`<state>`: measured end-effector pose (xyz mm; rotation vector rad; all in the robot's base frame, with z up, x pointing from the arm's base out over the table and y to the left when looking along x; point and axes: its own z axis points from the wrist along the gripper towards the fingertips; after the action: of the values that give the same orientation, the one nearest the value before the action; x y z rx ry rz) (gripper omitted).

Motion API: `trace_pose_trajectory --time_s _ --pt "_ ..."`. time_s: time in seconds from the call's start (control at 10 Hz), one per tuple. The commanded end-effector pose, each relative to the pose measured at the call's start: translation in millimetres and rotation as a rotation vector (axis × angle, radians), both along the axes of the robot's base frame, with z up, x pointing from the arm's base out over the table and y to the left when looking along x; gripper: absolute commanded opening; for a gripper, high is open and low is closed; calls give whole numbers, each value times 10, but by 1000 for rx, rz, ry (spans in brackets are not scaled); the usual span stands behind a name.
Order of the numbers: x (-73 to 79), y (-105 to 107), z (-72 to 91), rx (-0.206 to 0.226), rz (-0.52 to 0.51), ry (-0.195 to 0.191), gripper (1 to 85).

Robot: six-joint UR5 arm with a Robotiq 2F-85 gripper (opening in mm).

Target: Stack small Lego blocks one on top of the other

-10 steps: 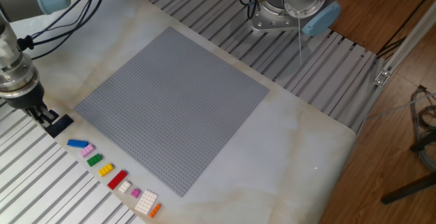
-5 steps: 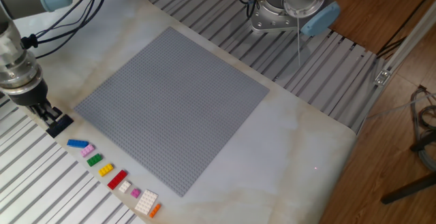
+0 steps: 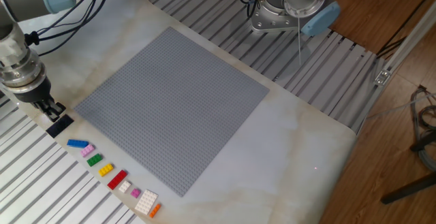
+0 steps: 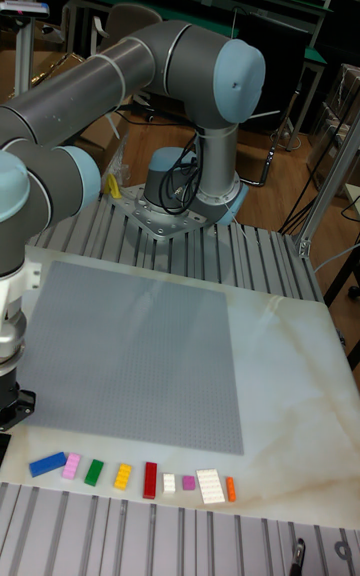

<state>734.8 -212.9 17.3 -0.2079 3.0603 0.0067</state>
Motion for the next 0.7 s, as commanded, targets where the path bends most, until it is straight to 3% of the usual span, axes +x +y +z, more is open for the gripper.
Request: trace_pose_trajectory --time_s 0.0,0.2,0.6 --pt "41 -4 22 5 19 -17 807" --pt "87 1 30 6 29 -34 850" --pt "104 23 44 12 37 -40 850"
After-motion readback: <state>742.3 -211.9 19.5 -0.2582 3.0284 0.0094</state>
